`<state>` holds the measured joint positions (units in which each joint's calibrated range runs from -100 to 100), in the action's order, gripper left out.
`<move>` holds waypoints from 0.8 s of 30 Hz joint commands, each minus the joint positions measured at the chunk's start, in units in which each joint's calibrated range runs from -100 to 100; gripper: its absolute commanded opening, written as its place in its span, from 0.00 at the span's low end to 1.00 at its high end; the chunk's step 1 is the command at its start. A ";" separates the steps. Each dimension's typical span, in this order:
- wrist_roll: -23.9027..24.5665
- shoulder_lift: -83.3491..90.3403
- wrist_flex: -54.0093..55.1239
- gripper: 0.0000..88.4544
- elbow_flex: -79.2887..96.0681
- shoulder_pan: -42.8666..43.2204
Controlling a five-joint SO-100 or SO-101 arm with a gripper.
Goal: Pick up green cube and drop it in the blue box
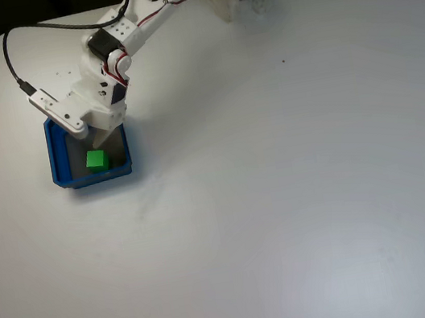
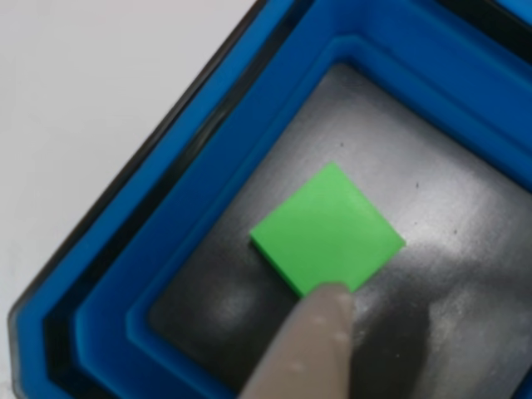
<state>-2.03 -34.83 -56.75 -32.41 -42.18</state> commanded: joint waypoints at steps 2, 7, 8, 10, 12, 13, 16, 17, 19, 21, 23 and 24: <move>0.15 1.44 0.92 0.26 -3.27 -0.24; 0.15 5.96 0.59 0.26 -0.29 -0.16; 0.00 8.21 0.59 0.26 0.52 -0.16; -0.15 13.06 0.59 0.26 2.42 -0.16; -0.24 17.74 0.59 0.26 4.68 -0.09; -0.24 20.00 0.59 0.26 5.85 -0.09; -0.24 26.85 0.59 0.26 10.10 -0.02; -0.24 29.02 0.59 0.26 11.63 0.05; -0.29 33.54 0.59 0.25 15.34 0.05; -0.29 37.97 0.59 0.24 19.49 0.05; -0.29 42.23 0.59 0.22 23.65 0.12; -0.29 44.40 0.59 0.20 25.72 0.12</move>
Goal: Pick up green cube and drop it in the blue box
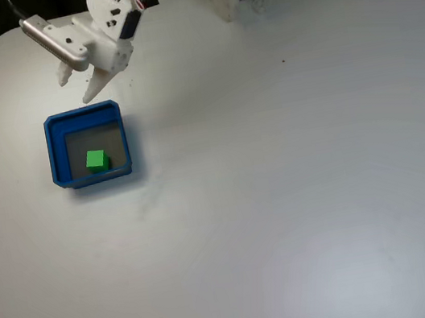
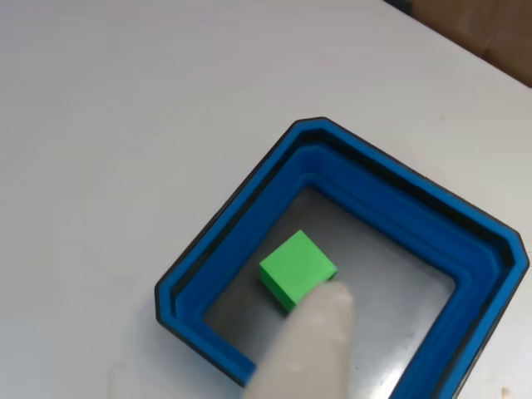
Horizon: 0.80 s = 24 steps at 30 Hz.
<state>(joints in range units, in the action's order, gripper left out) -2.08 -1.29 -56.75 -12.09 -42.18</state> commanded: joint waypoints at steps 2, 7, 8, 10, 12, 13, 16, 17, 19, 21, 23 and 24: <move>-0.24 15.29 0.59 0.16 9.38 0.12; -0.24 26.49 0.59 0.05 19.49 -0.09; -0.24 28.49 0.59 0.03 21.57 -0.09; -0.24 32.67 0.59 0.01 25.91 -0.09; -0.15 37.19 0.67 0.01 30.97 0.05; 0.05 39.44 0.75 0.01 33.77 0.12; 0.24 46.30 1.16 0.01 42.44 0.27; 0.29 48.55 1.25 0.01 45.24 0.27; 0.29 52.65 1.25 0.01 51.11 0.27; 0.29 56.91 1.33 0.01 56.98 0.27; 0.29 60.84 1.41 0.01 62.40 0.20; 0.10 63.01 1.41 0.01 64.93 0.12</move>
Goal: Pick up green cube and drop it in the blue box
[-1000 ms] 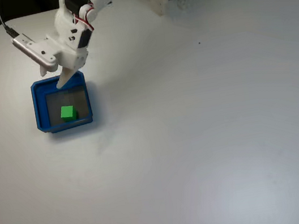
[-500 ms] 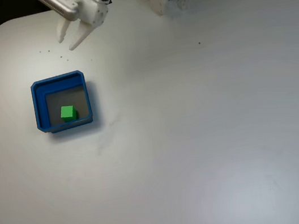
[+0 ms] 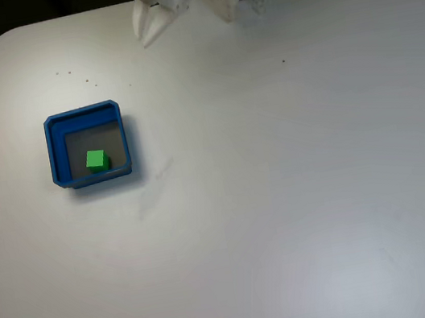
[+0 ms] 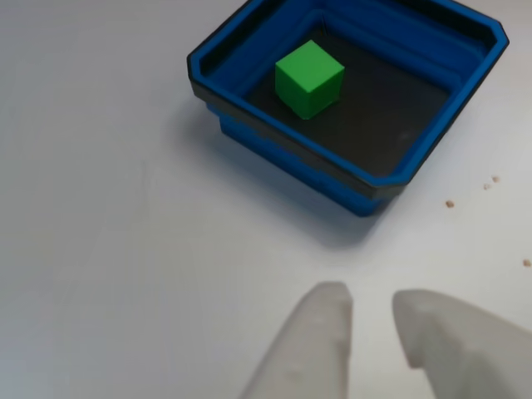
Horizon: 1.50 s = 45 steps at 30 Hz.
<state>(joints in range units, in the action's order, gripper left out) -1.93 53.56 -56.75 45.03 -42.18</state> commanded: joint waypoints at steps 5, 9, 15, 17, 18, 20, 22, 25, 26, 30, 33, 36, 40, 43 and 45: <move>-0.20 18.69 1.49 0.01 17.57 0.27; -0.15 25.63 1.82 0.01 24.98 0.34; -0.24 31.73 13.03 0.01 39.16 0.34; -0.24 32.82 17.73 0.01 44.22 0.34; -0.24 33.32 19.95 0.01 46.57 0.34; -0.29 34.82 23.50 0.01 50.90 0.34; -0.29 36.91 25.89 0.01 54.70 0.41; 0.00 39.34 25.80 0.01 54.97 0.49; 0.05 40.01 25.80 0.01 54.97 0.70; 0.10 43.43 25.80 0.01 54.97 5.47; -0.15 46.27 25.80 0.01 54.79 10.82; -0.29 45.94 25.80 0.01 54.79 16.45; -0.29 45.94 25.80 0.01 54.79 24.84; -0.29 45.86 25.80 0.01 54.79 31.12; -0.29 45.86 25.80 0.01 54.79 34.59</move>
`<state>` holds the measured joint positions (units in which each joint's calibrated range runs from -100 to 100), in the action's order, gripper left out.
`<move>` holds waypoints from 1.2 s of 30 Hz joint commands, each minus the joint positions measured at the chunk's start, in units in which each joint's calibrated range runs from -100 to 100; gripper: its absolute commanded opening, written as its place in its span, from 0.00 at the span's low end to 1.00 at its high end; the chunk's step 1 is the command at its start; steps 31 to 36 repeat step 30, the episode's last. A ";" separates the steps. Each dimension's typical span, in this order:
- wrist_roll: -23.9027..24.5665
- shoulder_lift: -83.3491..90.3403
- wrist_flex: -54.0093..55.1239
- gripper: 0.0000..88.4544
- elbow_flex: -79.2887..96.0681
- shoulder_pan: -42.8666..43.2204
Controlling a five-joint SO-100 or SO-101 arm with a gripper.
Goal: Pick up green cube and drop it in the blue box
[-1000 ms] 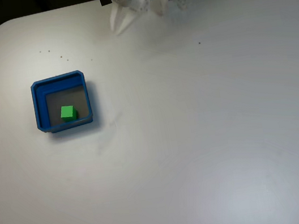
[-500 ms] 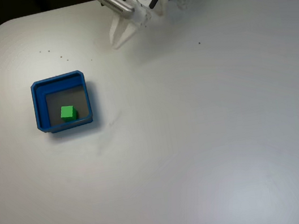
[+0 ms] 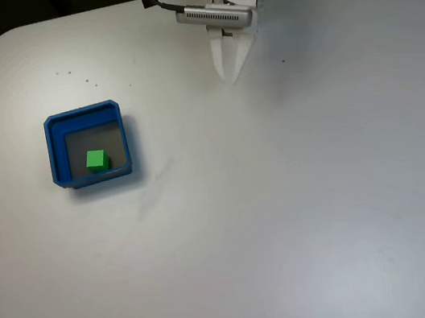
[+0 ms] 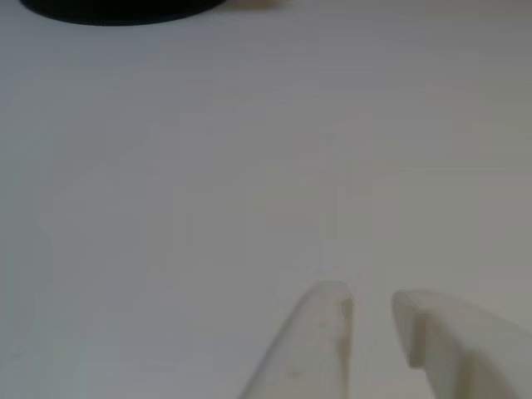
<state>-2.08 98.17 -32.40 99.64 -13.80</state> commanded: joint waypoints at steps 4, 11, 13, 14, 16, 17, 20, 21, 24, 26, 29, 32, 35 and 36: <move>-0.15 1.16 1.45 0.01 0.18 11.63; -0.15 1.16 1.45 0.01 0.18 15.46; 0.00 1.08 1.45 0.01 0.18 15.53; 0.05 1.08 1.45 0.01 0.18 15.46; 0.05 1.08 1.45 0.01 0.18 15.39; 0.05 1.08 1.45 0.01 0.18 15.39; 0.10 1.08 1.45 0.01 0.09 15.39; 0.10 1.08 1.45 0.01 0.09 15.39; 0.10 1.08 1.45 0.01 0.09 15.39; 0.10 1.08 1.45 0.01 0.09 15.39; 0.10 1.08 1.45 0.01 0.09 15.39; 0.10 1.08 1.45 0.01 0.09 15.39; 0.10 1.08 1.45 0.01 0.09 15.39; 0.10 1.08 1.45 0.01 0.09 15.39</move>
